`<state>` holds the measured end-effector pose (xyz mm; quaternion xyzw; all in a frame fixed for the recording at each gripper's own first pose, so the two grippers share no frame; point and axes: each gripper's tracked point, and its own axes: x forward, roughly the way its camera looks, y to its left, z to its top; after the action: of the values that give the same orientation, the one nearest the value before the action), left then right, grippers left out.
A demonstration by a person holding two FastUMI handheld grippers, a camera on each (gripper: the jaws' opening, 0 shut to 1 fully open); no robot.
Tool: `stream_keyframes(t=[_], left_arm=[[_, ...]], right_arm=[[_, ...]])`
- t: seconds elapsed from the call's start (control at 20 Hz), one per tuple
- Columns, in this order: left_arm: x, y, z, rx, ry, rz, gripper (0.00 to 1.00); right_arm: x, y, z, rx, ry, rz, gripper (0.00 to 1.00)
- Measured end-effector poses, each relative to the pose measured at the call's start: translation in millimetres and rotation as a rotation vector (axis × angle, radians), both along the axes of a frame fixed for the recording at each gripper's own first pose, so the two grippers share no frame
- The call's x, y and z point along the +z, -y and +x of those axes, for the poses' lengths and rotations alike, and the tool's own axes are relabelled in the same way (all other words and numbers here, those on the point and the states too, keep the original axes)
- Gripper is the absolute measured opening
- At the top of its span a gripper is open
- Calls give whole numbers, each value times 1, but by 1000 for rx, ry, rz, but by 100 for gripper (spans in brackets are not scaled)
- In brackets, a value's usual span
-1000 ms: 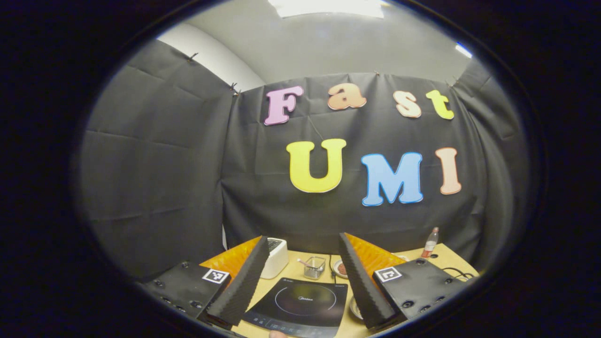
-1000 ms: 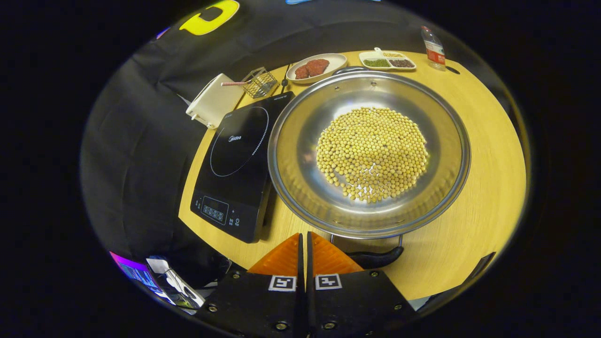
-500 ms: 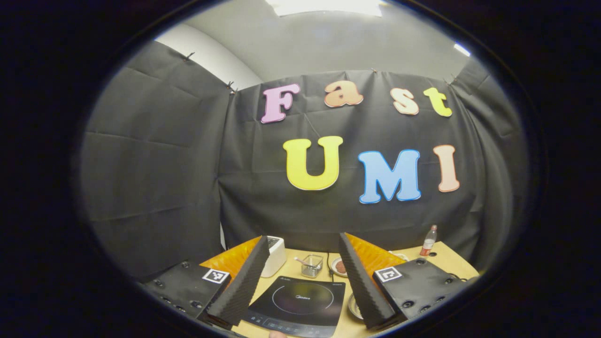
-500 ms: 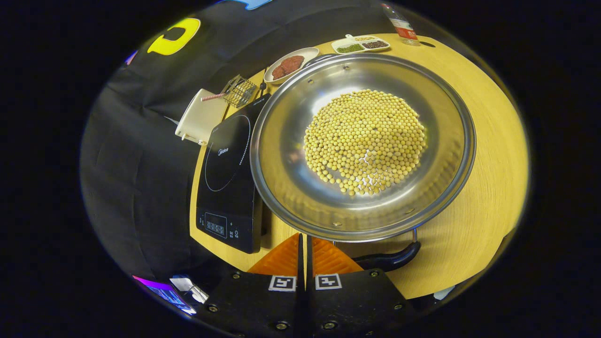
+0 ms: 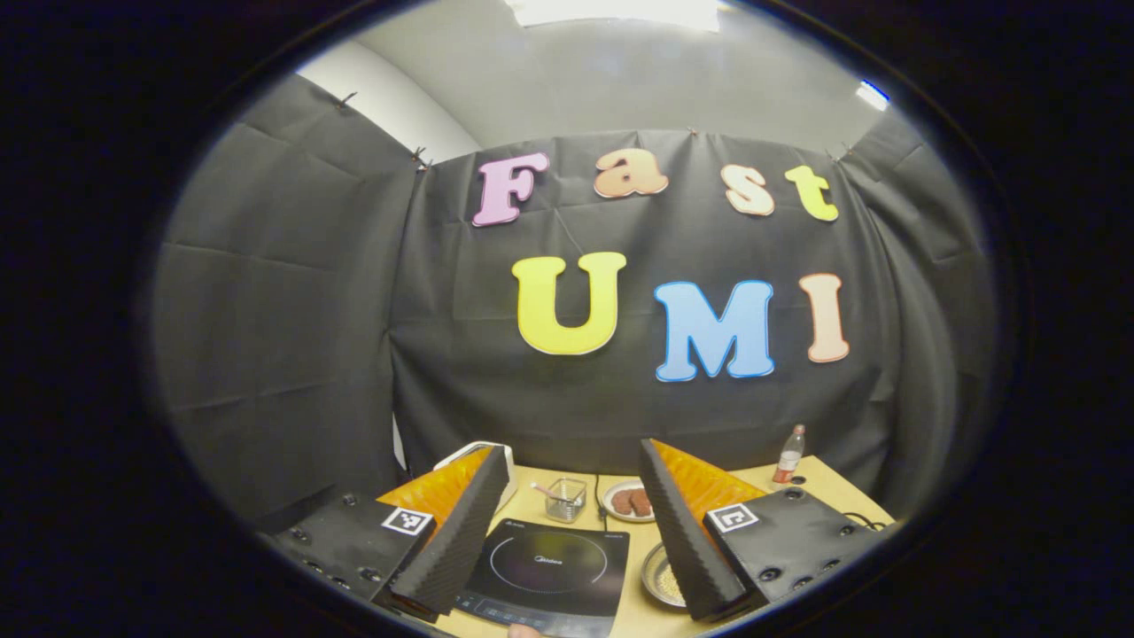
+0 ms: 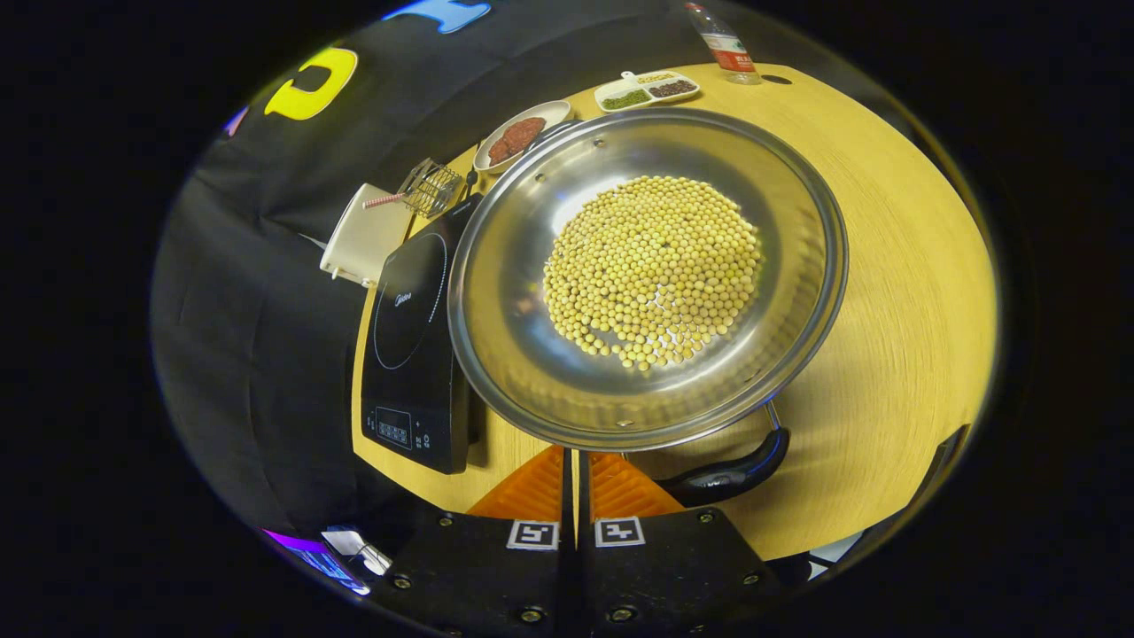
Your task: First push the handle of the pot to place it horizontally, then grasp the pot with both hands and set it on the induction cooktop.
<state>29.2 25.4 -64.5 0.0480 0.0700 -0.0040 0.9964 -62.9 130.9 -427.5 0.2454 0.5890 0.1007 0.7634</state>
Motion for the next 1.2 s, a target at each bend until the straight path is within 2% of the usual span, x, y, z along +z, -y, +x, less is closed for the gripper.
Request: stream_keyframes(t=[0.7,1.2], left_arm=[[3,27,6,-34,10,-45,99],[-13,50,21,-68,-26,-40,99]], right_arm=[[-11,64,-3,-14,-25,-105,1],[-21,123,2,51,0,-271,1]])
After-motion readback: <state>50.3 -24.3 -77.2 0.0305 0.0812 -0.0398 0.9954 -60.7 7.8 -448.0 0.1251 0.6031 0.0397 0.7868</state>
